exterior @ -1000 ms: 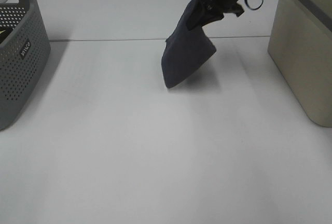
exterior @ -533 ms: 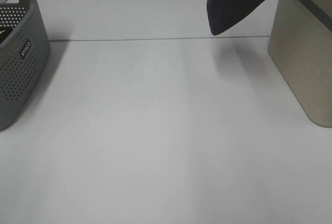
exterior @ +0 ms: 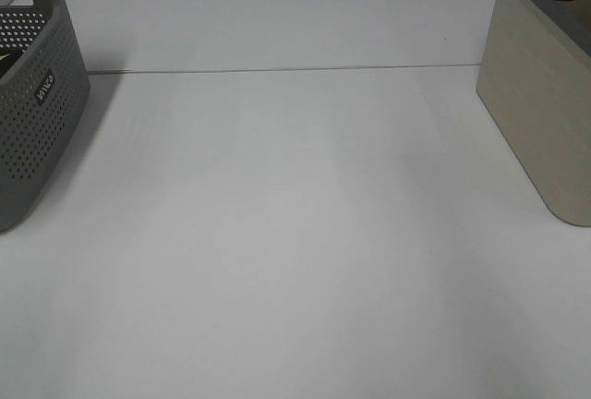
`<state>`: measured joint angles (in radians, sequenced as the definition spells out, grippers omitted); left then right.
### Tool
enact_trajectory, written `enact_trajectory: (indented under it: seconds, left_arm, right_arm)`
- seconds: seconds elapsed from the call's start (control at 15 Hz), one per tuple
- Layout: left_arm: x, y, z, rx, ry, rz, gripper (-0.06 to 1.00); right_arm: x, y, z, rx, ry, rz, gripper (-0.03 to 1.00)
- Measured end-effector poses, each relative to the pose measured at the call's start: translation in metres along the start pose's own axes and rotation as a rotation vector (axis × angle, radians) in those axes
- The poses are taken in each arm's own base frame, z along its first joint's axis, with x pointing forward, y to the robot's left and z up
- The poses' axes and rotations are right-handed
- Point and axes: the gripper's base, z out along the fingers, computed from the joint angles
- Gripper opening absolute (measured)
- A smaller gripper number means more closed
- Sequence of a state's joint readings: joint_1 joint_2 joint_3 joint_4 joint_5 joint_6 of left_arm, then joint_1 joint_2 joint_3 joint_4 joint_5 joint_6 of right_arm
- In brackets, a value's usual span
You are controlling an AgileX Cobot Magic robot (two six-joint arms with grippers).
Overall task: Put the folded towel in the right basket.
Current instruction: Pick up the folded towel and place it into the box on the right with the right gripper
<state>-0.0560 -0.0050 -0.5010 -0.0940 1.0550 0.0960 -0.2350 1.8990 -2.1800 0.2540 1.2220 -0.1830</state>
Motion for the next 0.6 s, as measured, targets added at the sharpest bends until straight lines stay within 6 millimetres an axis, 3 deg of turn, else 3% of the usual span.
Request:
enact_trajectory:
  seconds: [0.2,0.4,0.6]
  left_arm:
    - [0.000,0.000,0.000,0.000,0.000,0.000,0.98]
    - [0.000,0.000,0.000,0.000,0.000,0.000,0.98]
    - [0.000,0.000,0.000,0.000,0.000,0.000,0.98]
  right_arm:
    - [0.017,-0.034,0.016,0.025,0.076,0.095,0.05]
    - [0.040,-0.048,0.058,0.045,0.194,0.130,0.08]
    - [0.056,-0.055,0.089,0.041,0.266,0.151,0.28]
